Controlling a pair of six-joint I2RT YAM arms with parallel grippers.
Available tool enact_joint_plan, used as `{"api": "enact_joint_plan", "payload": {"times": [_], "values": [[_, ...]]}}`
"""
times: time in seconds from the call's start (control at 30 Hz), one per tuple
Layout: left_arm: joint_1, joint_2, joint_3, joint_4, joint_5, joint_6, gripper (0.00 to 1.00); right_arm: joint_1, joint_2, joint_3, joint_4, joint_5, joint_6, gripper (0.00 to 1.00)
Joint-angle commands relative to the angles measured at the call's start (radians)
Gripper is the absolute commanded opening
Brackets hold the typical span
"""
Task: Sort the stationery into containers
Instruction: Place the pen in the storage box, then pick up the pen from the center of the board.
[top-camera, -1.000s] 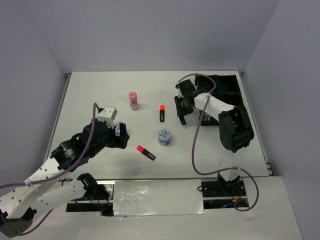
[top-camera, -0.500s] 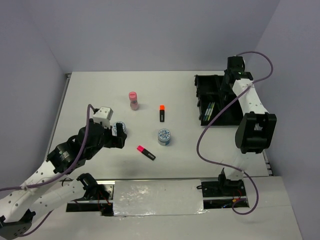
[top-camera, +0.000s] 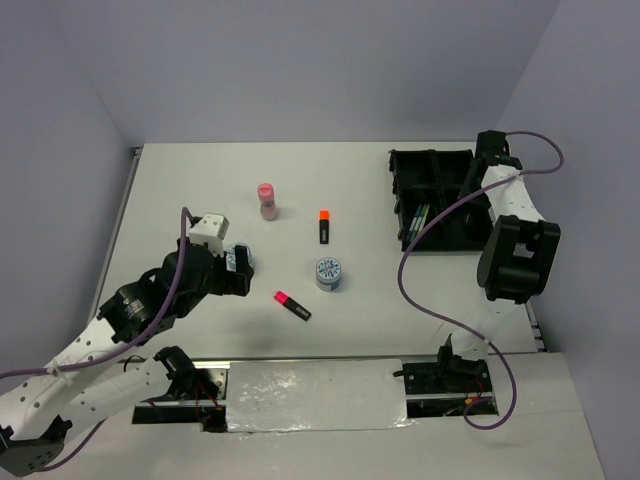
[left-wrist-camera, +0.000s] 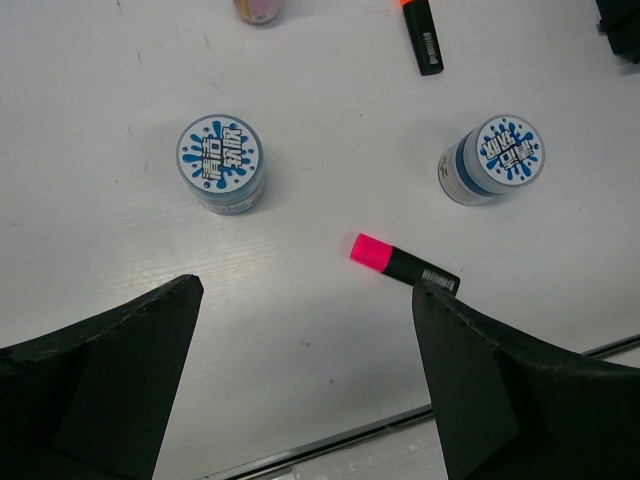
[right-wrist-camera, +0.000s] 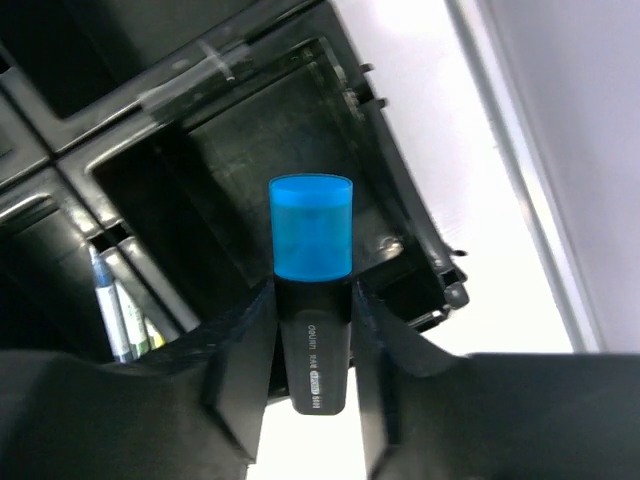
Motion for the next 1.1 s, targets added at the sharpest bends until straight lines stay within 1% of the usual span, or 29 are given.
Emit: {"api": "enact_joint_plan", "payload": {"times": [0.0,0.03,0.07,0.13,0.2,0.23,0.3,0.33,0.37,0.4,0.43,0.47,0.5,0.53,0.57,0.6,0.63,0.67,0.7,0.73,0.77,0.8,0.83,0.9,1.0,1.07], "values": [[-0.005,-0.006,0.002,0.010,-0.018,-0.001,0.99,0.006,-0.019,0.007,0.022,-0.043,0.015,0.42],[-0.005,-0.008,0.004,0.009,-0.020,-0.002,0.99,0.006,-0.022,0.007,0.026,-0.044,0.021,0.48],[-0.005,-0.010,0.004,0.010,-0.018,0.001,0.99,0.006,-0.026,0.009,0.028,-0.059,0.023,0.49],[-0.005,-0.014,0.004,0.012,-0.017,0.001,0.99,0.015,-0.051,0.018,0.017,-0.104,0.023,0.61],[-0.005,-0.017,0.002,0.010,-0.023,-0.004,0.99,0.039,-0.091,0.004,0.032,-0.142,0.011,0.80],[-0.005,-0.017,0.002,0.010,-0.024,-0.004,0.99,0.055,-0.130,0.000,0.045,-0.139,0.009,0.99],[-0.005,-0.011,0.005,0.004,-0.035,-0.010,0.99,0.113,-0.157,0.021,0.010,-0.109,0.024,1.00],[-0.005,-0.010,0.008,0.001,-0.043,-0.015,0.99,0.146,-0.196,0.018,0.020,-0.121,0.017,1.00],[-0.005,-0.006,0.010,-0.008,-0.062,-0.025,0.99,0.244,-0.216,0.009,0.028,-0.116,0.023,1.00],[-0.005,-0.008,0.011,-0.014,-0.075,-0.032,0.99,0.301,-0.235,0.000,0.040,-0.125,0.021,0.99],[-0.005,-0.008,0.016,-0.020,-0.090,-0.047,1.00,0.355,-0.253,-0.014,0.086,-0.168,0.021,0.99],[-0.005,-0.014,0.016,-0.026,-0.107,-0.055,0.99,0.412,-0.247,-0.013,0.098,-0.177,0.031,0.98],[-0.005,-0.019,0.017,-0.037,-0.131,-0.061,0.99,0.512,-0.231,-0.005,0.112,-0.181,0.058,0.97],[-0.005,-0.022,0.017,-0.040,-0.139,-0.064,0.99,0.554,-0.205,0.006,0.128,-0.176,0.070,0.97],[-0.005,-0.035,0.017,-0.040,-0.144,-0.070,0.99,0.596,-0.125,0.050,0.123,-0.147,0.092,0.96],[-0.005,-0.040,0.016,-0.039,-0.145,-0.070,0.99,0.663,-0.078,0.082,0.111,-0.126,0.104,0.95],[-0.005,-0.049,0.016,-0.039,-0.145,-0.070,1.00,0.691,-0.027,0.149,0.090,-0.100,0.116,0.95],[-0.005,-0.054,0.014,-0.039,-0.145,-0.071,0.99,0.720,0.072,0.183,0.076,-0.048,0.145,0.94],[-0.005,-0.056,0.013,-0.039,-0.145,-0.070,0.99,0.768,0.119,0.225,0.050,-0.017,0.164,0.94],[-0.005,-0.057,0.014,-0.036,-0.144,-0.070,0.99,0.786,0.165,0.301,0.033,0.020,0.181,0.93],[-0.005,-0.057,0.013,-0.034,-0.142,-0.068,0.99,0.802,0.246,0.340,-0.013,0.098,0.222,0.93],[-0.005,-0.057,0.013,-0.034,-0.141,-0.067,0.99,0.821,0.280,0.407,-0.033,0.127,0.245,0.93],[-0.007,-0.051,0.013,-0.034,-0.141,-0.067,0.99,0.828,0.306,0.424,-0.038,0.143,0.267,0.92],[-0.005,-0.043,0.013,-0.034,-0.136,-0.065,0.99,0.828,0.352,0.432,-0.011,0.129,0.271,0.91],[-0.005,-0.031,0.014,-0.033,-0.130,-0.061,0.99,0.826,0.421,0.469,-0.033,0.125,0.282,0.89],[-0.005,-0.025,0.014,-0.028,-0.124,-0.059,0.99,0.829,0.463,0.473,-0.033,0.074,0.271,0.87]]}}
